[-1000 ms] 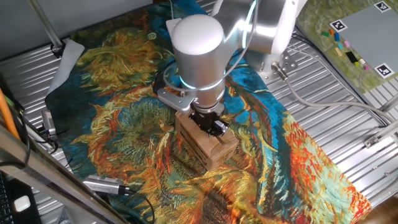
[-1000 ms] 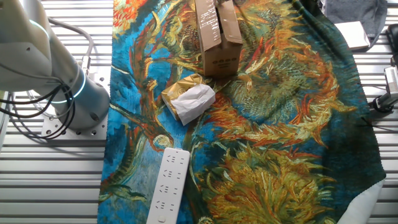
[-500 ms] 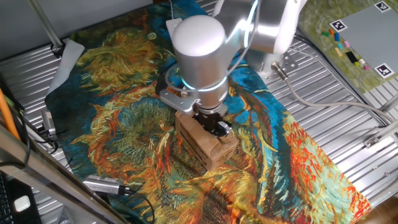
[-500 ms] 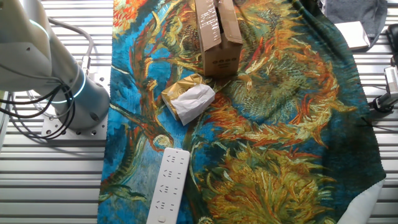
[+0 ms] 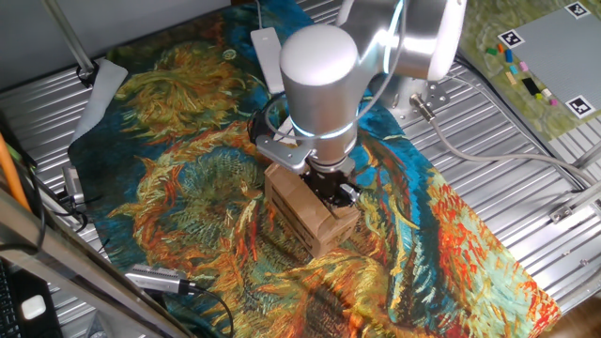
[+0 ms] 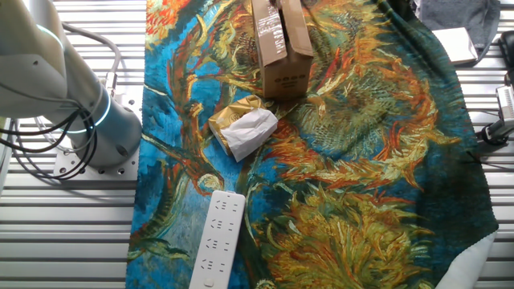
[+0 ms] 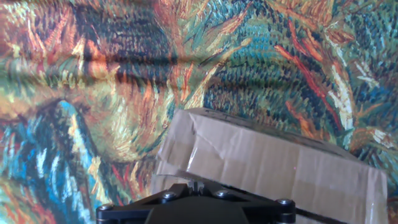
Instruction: Cover the box
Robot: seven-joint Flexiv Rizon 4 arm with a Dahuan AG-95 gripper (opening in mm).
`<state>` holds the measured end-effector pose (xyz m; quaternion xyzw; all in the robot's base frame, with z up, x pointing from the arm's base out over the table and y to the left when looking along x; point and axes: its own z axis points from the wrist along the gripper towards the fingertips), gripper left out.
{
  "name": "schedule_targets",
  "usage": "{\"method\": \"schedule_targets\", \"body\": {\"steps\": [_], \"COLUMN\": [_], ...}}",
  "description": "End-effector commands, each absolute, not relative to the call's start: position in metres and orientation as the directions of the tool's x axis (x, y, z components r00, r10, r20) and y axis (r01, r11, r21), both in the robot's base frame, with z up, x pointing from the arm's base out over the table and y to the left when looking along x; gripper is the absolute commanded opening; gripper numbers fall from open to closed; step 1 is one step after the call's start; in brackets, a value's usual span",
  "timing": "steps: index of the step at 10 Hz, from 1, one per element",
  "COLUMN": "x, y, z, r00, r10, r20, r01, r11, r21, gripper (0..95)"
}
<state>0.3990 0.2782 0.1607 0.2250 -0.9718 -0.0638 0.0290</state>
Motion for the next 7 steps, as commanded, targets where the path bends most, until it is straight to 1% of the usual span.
{"method": "schedule_targets", "body": {"steps": [1, 5, 7], "x": [0.398, 0.396, 0.403], "y": [0.278, 0.28, 0.28], "z": [0.162, 0.169, 0.178], "r00": [-0.895, -0.896, -0.892], "r10": [-0.445, -0.442, -0.449], "r20": [0.02, 0.048, 0.056], "r01": [-0.438, -0.434, -0.441], "r11": [0.888, 0.893, 0.891], "r21": [0.142, 0.124, 0.109], "gripper": [0.0, 0.0, 0.0]}}
